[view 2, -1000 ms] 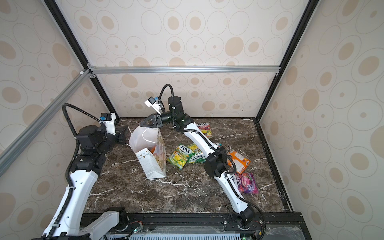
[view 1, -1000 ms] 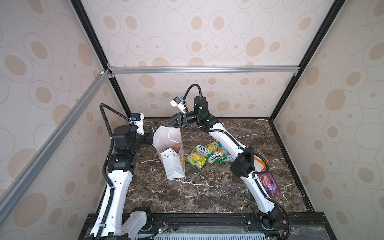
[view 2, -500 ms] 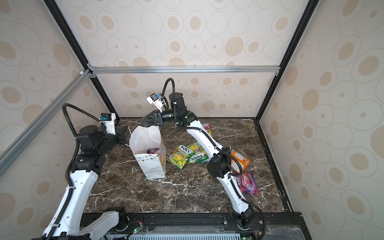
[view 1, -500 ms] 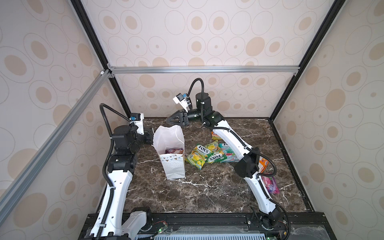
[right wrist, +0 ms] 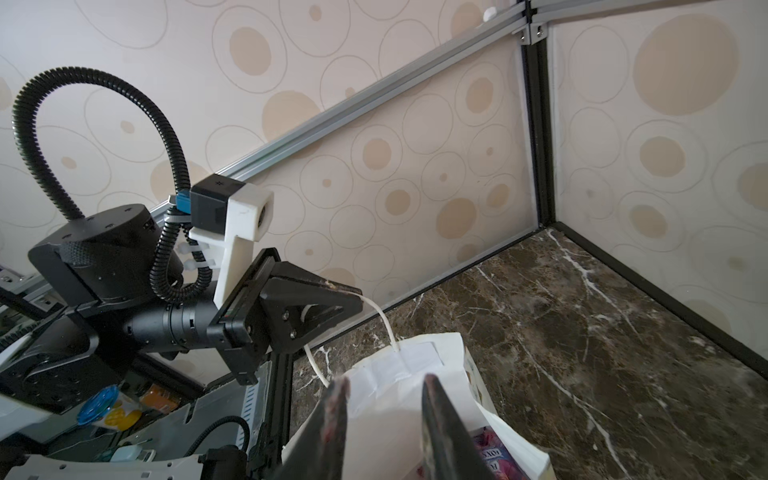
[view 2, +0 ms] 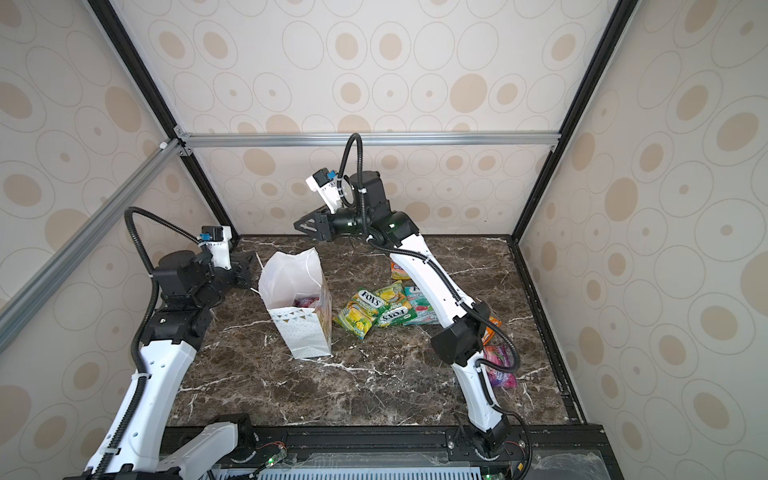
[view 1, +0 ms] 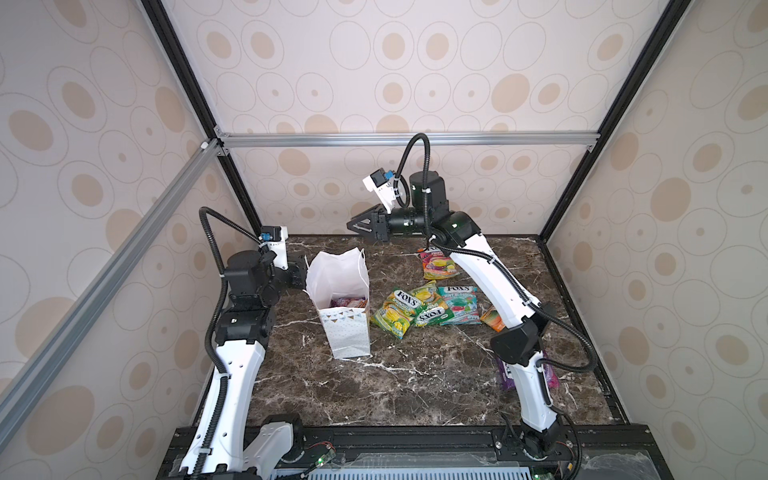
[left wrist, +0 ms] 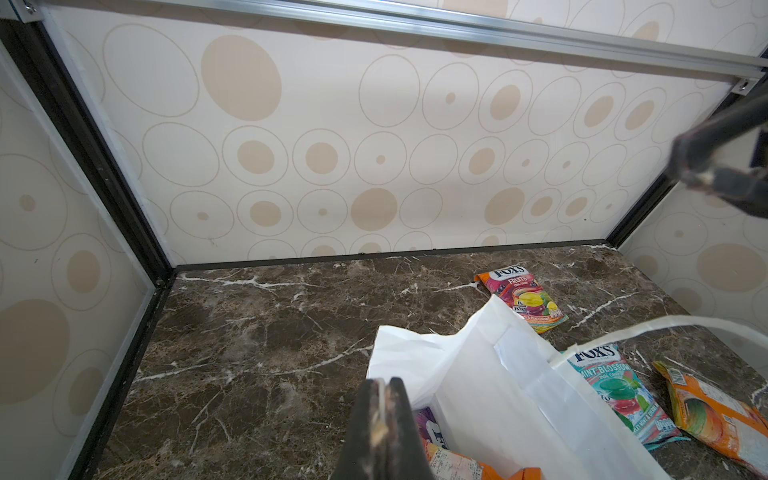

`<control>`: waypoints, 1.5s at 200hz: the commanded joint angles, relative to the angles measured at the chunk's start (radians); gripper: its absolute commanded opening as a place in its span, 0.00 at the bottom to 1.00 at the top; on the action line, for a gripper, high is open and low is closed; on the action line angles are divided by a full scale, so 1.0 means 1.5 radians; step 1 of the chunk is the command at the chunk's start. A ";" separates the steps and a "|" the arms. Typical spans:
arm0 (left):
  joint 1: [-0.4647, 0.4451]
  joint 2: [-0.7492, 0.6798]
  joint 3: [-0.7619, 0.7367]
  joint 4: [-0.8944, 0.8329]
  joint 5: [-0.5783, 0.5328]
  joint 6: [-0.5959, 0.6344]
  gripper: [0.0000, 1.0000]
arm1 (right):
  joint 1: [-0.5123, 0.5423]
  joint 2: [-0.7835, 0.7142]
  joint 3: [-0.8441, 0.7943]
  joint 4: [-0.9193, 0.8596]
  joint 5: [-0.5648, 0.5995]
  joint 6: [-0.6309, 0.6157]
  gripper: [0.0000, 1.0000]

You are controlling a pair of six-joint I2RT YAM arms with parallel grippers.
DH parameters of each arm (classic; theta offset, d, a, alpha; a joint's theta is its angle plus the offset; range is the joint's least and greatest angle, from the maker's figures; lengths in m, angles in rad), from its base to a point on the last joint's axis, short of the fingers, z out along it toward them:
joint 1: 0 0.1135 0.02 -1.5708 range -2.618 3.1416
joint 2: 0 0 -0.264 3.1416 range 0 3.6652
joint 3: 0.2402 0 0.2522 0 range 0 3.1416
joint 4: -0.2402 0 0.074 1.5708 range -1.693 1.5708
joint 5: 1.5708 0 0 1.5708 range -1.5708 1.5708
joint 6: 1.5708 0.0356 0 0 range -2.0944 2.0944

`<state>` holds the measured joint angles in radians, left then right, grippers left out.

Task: Place the snacks into the paper bag
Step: 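Raise the right gripper out of the bag and move back over the packets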

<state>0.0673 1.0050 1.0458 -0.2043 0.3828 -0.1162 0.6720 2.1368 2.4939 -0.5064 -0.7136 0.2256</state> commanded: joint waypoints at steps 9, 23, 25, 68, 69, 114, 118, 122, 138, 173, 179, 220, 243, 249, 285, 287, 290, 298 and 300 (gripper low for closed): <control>0.005 -0.010 0.003 0.010 0.009 0.001 0.00 | -0.002 -0.090 -0.113 -0.012 0.057 -0.027 0.33; 0.004 -0.009 0.003 0.010 0.010 0.001 0.00 | -0.002 -0.123 -0.171 -0.007 0.076 -0.035 0.33; 0.005 -0.010 0.003 0.010 0.009 0.001 0.00 | -0.002 -0.129 -0.175 -0.006 0.080 -0.036 0.33; 0.005 -0.016 -0.002 0.017 0.010 -0.001 0.00 | -0.004 -0.239 -0.305 -0.027 0.135 -0.069 0.35; 0.005 -0.016 -0.003 0.017 0.011 -0.002 0.00 | -0.004 -0.242 -0.309 -0.027 0.137 -0.069 0.36; 0.005 -0.015 -0.001 0.018 0.020 -0.005 0.00 | -0.008 -0.397 -0.522 -0.006 0.241 -0.070 0.37; 0.005 -0.015 -0.002 0.018 0.020 -0.006 0.00 | -0.008 -0.412 -0.540 -0.001 0.250 -0.068 0.37; 0.005 -0.016 -0.002 0.019 0.021 -0.006 0.00 | -0.009 -0.426 -0.557 0.001 0.261 -0.065 0.37; 0.005 -0.015 -0.005 0.022 0.017 -0.008 0.00 | -0.010 -0.475 -0.614 -0.003 0.303 -0.053 0.38; 0.004 -0.010 -0.004 0.022 0.014 -0.013 0.00 | -0.016 -0.573 -0.724 -0.040 0.416 -0.051 0.39; 0.005 -0.008 -0.003 0.022 0.015 -0.014 0.00 | -0.017 -0.588 -0.745 -0.045 0.435 -0.050 0.40; 0.004 -0.013 -0.006 0.022 0.010 -0.014 0.00 | -0.026 -0.641 -0.838 -0.095 0.548 -0.006 0.42; 0.005 -0.015 -0.008 0.023 0.008 -0.013 0.00 | -0.036 -0.658 -0.890 -0.111 0.569 0.028 0.45; 0.005 -0.015 -0.008 0.024 0.009 -0.012 0.00 | -0.040 -0.662 -0.903 -0.116 0.580 0.040 0.45; 0.005 -0.014 -0.007 0.023 0.009 -0.012 0.00 | -0.069 -0.687 -0.966 -0.144 0.648 0.125 0.48; 0.005 -0.014 -0.006 0.023 0.009 -0.012 0.00 | -0.072 -0.688 -0.969 -0.144 0.651 0.129 0.48; 0.004 -0.014 -0.006 0.022 0.010 -0.012 0.00 | -0.076 -0.691 -0.974 -0.143 0.652 0.137 0.49; 0.005 -0.015 -0.006 0.022 0.010 -0.012 0.00 | -0.088 -0.698 -0.991 -0.143 0.650 0.155 0.51; 0.005 -0.016 -0.006 0.022 0.011 -0.012 0.00 | -0.091 -0.699 -0.995 -0.143 0.649 0.157 0.51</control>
<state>0.0673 0.9981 1.0344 -0.1944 0.3943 -0.1307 0.5743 1.1332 1.0523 -0.6830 0.1856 0.3431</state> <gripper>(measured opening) 0.048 0.494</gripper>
